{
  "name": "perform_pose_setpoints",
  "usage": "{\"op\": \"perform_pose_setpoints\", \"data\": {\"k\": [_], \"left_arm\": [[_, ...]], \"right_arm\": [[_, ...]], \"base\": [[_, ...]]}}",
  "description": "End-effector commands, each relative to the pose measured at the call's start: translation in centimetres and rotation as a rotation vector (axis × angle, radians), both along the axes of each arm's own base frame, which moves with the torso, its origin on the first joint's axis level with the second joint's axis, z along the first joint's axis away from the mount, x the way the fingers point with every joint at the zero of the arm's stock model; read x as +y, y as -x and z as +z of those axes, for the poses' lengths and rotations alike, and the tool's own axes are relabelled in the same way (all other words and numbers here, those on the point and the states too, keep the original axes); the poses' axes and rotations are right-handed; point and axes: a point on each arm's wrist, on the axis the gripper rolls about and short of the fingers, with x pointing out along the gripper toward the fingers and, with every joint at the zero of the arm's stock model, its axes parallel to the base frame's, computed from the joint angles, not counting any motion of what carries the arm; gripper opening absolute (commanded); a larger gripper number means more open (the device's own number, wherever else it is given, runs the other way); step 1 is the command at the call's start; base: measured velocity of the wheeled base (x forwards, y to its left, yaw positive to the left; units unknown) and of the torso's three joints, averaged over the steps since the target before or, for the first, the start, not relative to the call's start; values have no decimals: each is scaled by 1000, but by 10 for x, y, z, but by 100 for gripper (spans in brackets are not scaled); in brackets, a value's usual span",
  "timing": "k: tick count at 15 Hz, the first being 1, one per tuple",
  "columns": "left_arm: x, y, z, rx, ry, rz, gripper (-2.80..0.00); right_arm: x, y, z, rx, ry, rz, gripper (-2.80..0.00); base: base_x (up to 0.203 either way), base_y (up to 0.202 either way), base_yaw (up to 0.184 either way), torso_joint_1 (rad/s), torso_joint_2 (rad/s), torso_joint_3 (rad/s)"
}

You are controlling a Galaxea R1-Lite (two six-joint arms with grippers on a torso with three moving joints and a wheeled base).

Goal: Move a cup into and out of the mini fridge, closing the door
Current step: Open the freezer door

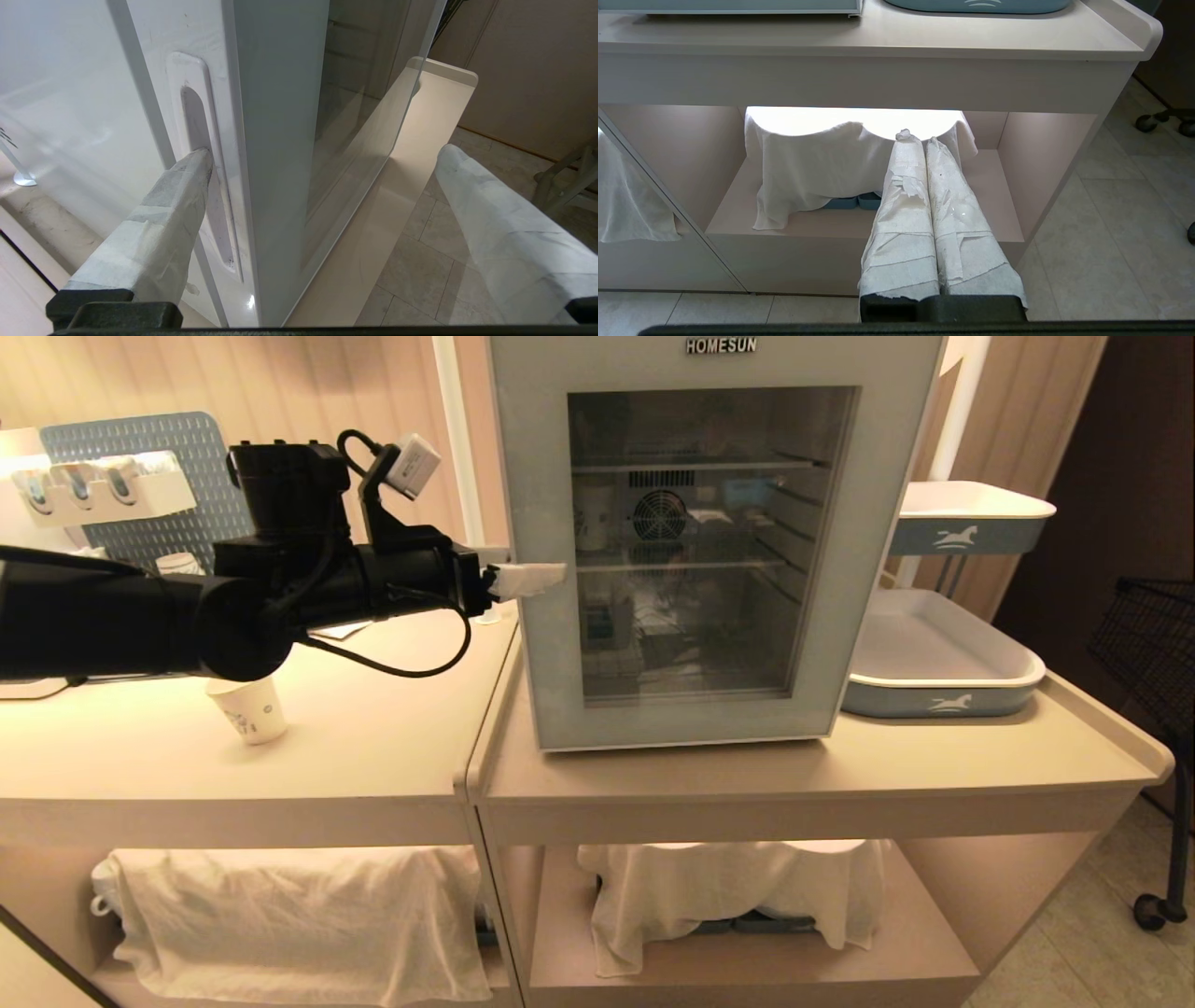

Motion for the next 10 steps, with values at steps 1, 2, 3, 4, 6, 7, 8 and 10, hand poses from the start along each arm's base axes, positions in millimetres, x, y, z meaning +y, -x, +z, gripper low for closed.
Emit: {"op": "perform_pose_setpoints", "data": {"k": [1,2,3,4,6,7,8,10], "left_arm": [[-3,-3,-3,7,-1,-9,0],[-4,-4,-3,9,4,-11,0],[-5,-6,-2,4,11,-12,0],[-6,-8,0,-3,26,-14,0],[-10,-8,2,3,48,-23,0],[-11,-8,1,6,49,-26,0],[-11,-8,1,9,49,-26,0],[-13,-7,1,11,51,-29,0]], "right_arm": [[0,0,0,0,1,0,-280],[0,0,0,1,1,0,-280],[0,0,0,0,1,2,-280],[0,0,0,0,1,0,-280],[0,0,0,0,1,0,-280],[0,0,0,0,2,1,-280],[0,0,0,0,1,0,-280],[0,0,0,0,1,0,-280]], "base": [[0,0,0,0,0,0],[0,0,0,0,0,0],[0,0,0,0,0,0],[0,0,0,0,0,0],[0,0,0,0,0,0],[0,0,0,0,0,0],[0,0,0,0,0,0],[0,0,0,0,0,0]]}}
